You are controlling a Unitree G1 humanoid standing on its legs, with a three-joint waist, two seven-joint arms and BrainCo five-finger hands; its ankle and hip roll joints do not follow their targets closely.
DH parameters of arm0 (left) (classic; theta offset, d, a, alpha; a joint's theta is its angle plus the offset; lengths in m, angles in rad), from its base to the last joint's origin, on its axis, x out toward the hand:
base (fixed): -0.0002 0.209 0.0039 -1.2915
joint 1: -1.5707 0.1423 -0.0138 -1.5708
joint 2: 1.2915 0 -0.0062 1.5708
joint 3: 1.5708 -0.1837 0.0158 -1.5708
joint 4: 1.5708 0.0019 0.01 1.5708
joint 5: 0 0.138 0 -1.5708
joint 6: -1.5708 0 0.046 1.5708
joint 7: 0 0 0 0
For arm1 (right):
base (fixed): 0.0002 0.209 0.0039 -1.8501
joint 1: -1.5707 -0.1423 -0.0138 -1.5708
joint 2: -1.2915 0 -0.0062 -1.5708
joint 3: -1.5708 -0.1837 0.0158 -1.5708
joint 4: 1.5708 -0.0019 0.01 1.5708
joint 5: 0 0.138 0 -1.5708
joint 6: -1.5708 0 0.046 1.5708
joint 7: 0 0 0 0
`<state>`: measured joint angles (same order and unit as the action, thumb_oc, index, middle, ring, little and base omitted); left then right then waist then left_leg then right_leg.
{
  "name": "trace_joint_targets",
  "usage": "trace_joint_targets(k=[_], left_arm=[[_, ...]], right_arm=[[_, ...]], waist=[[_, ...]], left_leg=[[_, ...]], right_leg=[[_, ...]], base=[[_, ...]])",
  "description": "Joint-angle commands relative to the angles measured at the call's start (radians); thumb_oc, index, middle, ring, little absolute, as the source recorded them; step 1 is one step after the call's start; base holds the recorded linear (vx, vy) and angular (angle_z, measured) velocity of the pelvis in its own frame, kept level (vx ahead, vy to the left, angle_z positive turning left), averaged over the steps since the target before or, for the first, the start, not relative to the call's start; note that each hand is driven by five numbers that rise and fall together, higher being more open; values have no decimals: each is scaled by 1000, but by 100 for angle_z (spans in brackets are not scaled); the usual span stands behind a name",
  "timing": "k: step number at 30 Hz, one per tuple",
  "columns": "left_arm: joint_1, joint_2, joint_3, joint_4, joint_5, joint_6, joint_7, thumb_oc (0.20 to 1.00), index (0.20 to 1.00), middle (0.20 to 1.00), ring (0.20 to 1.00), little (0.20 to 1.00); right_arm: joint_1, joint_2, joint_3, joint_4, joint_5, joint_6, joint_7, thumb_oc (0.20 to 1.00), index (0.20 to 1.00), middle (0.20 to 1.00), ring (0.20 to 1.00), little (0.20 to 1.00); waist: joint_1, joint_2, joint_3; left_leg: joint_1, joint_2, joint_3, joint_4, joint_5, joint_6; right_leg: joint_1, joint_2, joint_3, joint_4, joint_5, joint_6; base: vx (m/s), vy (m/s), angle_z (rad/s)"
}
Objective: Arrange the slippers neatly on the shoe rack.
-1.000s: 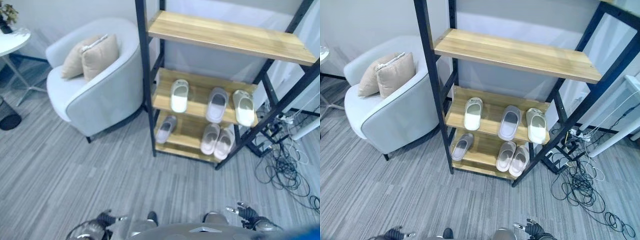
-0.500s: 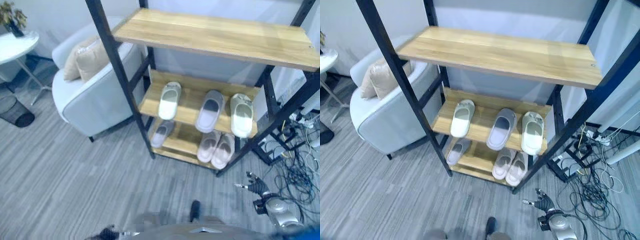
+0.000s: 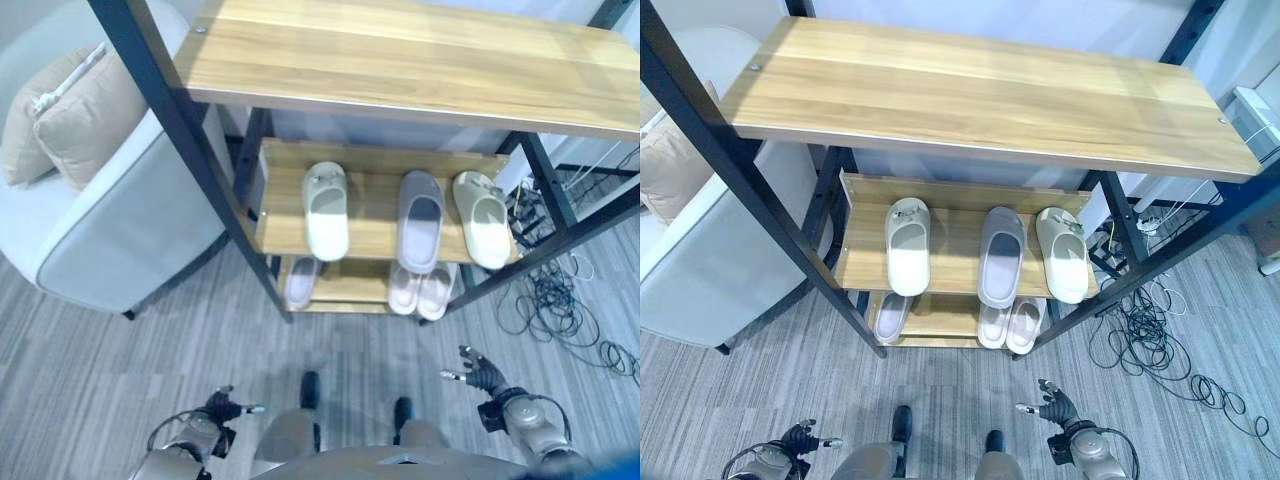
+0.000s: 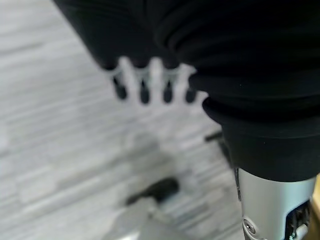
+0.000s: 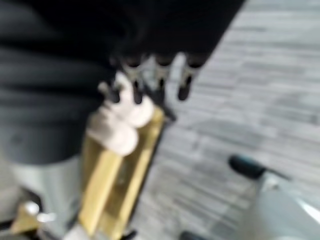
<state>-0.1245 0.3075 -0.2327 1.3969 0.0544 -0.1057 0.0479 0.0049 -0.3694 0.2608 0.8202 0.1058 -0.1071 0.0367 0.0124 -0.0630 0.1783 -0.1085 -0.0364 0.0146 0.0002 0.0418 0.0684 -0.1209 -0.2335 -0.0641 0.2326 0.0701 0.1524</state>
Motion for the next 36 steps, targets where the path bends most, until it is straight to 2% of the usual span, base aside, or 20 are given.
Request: trace_joint_targets(k=[1, 2, 4, 7, 9, 20, 27, 29, 32, 33, 36], left_arm=[[85, -2, 17, -17, 3, 0, -1, 1000, 1000, 1000, 1000, 1000], [91, -8, 19, -17, -3, -2, -4, 1000, 1000, 1000, 1000, 1000], [87, -11, 3, -14, 7, -4, -13, 1000, 1000, 1000, 1000, 1000], [93, -18, 0, -19, 19, -10, -9, 1000, 1000, 1000, 1000, 1000], [104, -26, -7, -23, 31, -13, -12, 1000, 1000, 1000, 1000, 1000], [142, -43, -31, -29, 69, -15, -13, 1000, 1000, 1000, 1000, 1000], [135, -64, -69, -51, 79, -21, -2, 1000, 1000, 1000, 1000, 1000], [119, -79, -107, -71, 80, -24, 5, 1000, 1000, 1000, 1000, 1000], [109, -81, -118, -79, 81, -26, 11, 1000, 1000, 1000, 1000, 1000], [84, -86, -144, -92, 74, -29, 18, 1000, 1000, 1000, 1000, 1000], [68, -89, -154, -98, 73, -30, 23, 1000, 1000, 1000, 1000, 1000]], right_arm=[[-20, -53, -1, -64, -33, -27, -4, 1000, 1000, 1000, 1000, 1000], [-23, -47, 3, -65, -31, -23, -2, 1000, 1000, 1000, 1000, 1000], [-33, -39, 17, -55, -43, -20, -3, 1000, 1000, 1000, 1000, 1000], [-19, -36, 27, -58, -52, -26, 2, 1000, 1000, 1000, 1000, 1000], [-14, -40, 44, -75, -62, -25, 11, 1000, 1000, 1000, 1000, 1000], [-50, -46, 133, -154, -98, -40, 37, 1000, 1000, 1000, 1000, 1000], [-107, -7, 215, -180, -94, -53, 45, 1000, 1000, 1000, 1000, 1000], [-183, 12, 287, -226, -94, -59, 51, 1000, 1000, 1000, 1000, 1000], [-225, 13, 320, -254, -98, -59, 56, 1000, 1000, 1000, 1000, 1000], [-333, 3, 391, -334, -100, -68, 74, 1000, 1000, 1000, 1000, 1000], [-417, -29, 447, -445, -110, -78, 100, 1000, 1000, 1000, 1000, 1000]], waist=[[25, 4, 26], [21, 10, 30], [13, 10, 36], [13, 8, 27], [21, 15, 10], [48, 35, -5], [65, 60, -4], [75, 78, 19], [79, 85, 35], [85, 99, 76], [85, 102, 100]], left_leg=[[-47, 52, -11, 95, -75, -58], [-24, 55, -13, 81, -79, -62], [-21, 50, -23, 84, -81, -68], [-13, 47, -31, 74, -82, -71], [-2, 60, -39, 44, -70, -81], [32, 97, -83, -2, -43, -112], [48, 113, -95, -21, -32, -124], [35, 117, -105, -13, -31, -130], [23, 118, -106, -4, -31, -132], [-4, 122, -107, 16, -27, -135], [-24, 130, -105, 26, -24, -139]], right_leg=[[28, 15, -22, 30, -33, 17], [26, 1, -51, -39, -29, 7], [11, -1, -40, -139, -26, 14], [36, 3, -41, -172, -20, 19], [62, 12, -44, -201, -22, 17], [120, 50, -80, -230, -68, -4], [139, 66, -91, -243, -85, -12], [130, 71, -88, -233, -96, -19], [118, 72, -84, -223, -99, -20], [81, 74, -71, -196, -102, -24], [52, 76, -62, -177, -104, -26]], base=[[97, 75, -19], [102, -19, -14], [84, -80, 0], [36, -69, 41], [62, -131, 35], [37, -92, 11], [27, -60, 6], [-32, -67, -2], [-70, -41, 3], [-153, -58, 2], [-88, -50, -33]])
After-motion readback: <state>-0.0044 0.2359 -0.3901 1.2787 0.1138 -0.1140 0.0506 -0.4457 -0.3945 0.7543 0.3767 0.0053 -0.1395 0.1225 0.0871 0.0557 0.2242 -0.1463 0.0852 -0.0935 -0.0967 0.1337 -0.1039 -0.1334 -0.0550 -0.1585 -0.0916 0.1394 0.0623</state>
